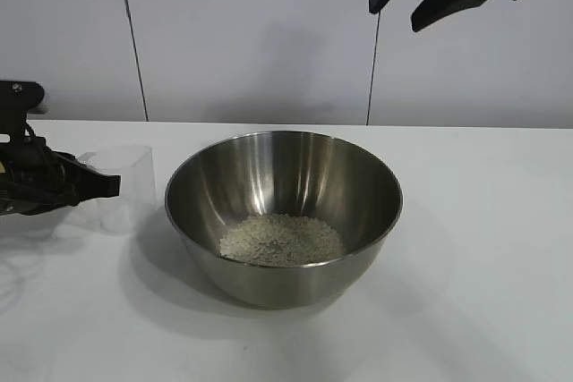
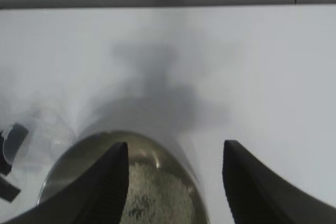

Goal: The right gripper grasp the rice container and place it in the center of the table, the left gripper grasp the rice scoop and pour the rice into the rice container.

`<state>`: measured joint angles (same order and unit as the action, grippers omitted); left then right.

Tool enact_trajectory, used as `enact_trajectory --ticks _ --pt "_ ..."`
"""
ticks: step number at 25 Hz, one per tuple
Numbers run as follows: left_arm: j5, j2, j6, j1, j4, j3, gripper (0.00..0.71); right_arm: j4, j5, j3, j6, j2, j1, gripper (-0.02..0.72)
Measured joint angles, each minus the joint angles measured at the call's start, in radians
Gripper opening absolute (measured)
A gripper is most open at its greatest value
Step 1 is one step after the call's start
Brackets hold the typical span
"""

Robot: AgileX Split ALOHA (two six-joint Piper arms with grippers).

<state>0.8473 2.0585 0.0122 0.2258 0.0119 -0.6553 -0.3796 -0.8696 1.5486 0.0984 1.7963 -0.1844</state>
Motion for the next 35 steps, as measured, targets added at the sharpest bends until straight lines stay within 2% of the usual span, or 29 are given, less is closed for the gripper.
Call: enact_trajectory --ticks 3,7,10,12,13,15,22,27,29,31,34,35 --pt "0.017 0.000 0.001 0.000 0.001 0.018 0.008 0.001 -0.095 0.000 0.000 0.017 0.000 0.370" --pt "0.062 0.000 0.012 0.000 0.001 0.049 0.042 0.001 -0.112 0.000 0.000 0.031 0.000 0.370" --pt "0.116 0.000 0.038 0.000 0.001 0.074 0.180 0.001 -0.124 0.000 0.000 0.034 0.000 0.370" --pt "0.126 0.000 0.044 0.000 0.004 0.085 0.303 0.000 -0.130 0.000 -0.003 0.034 0.000 0.370" --pt "0.129 0.000 0.043 0.000 0.006 0.092 0.346 -0.003 -0.130 0.000 -0.006 0.034 0.000 0.370" --pt "0.132 -0.001 0.046 0.000 0.009 0.108 0.387 -0.005 -0.130 0.000 -0.012 0.034 0.000 0.370" --pt "0.135 -0.099 0.046 0.000 0.012 0.274 0.415 -0.007 -0.138 0.000 -0.015 0.034 0.000 0.370" --pt "0.122 -0.283 0.022 0.000 0.012 0.408 0.415 -0.008 -0.152 0.000 -0.015 0.034 0.000 0.370" --pt "0.073 -0.402 -0.019 0.000 0.012 0.428 0.415 -0.008 -0.155 0.000 -0.017 0.034 0.000 0.370" --pt "-0.025 -0.528 -0.039 0.000 0.012 0.424 0.415 -0.008 -0.157 0.000 -0.017 0.034 0.000 0.370" --pt "-0.290 -0.697 -0.057 0.000 0.009 0.364 0.415 -0.010 -0.160 0.000 -0.017 0.034 0.000 0.370" --pt "-0.413 -0.746 -0.069 0.000 0.005 0.329 0.415 -0.011 -0.161 0.000 -0.017 0.034 0.000 0.370"
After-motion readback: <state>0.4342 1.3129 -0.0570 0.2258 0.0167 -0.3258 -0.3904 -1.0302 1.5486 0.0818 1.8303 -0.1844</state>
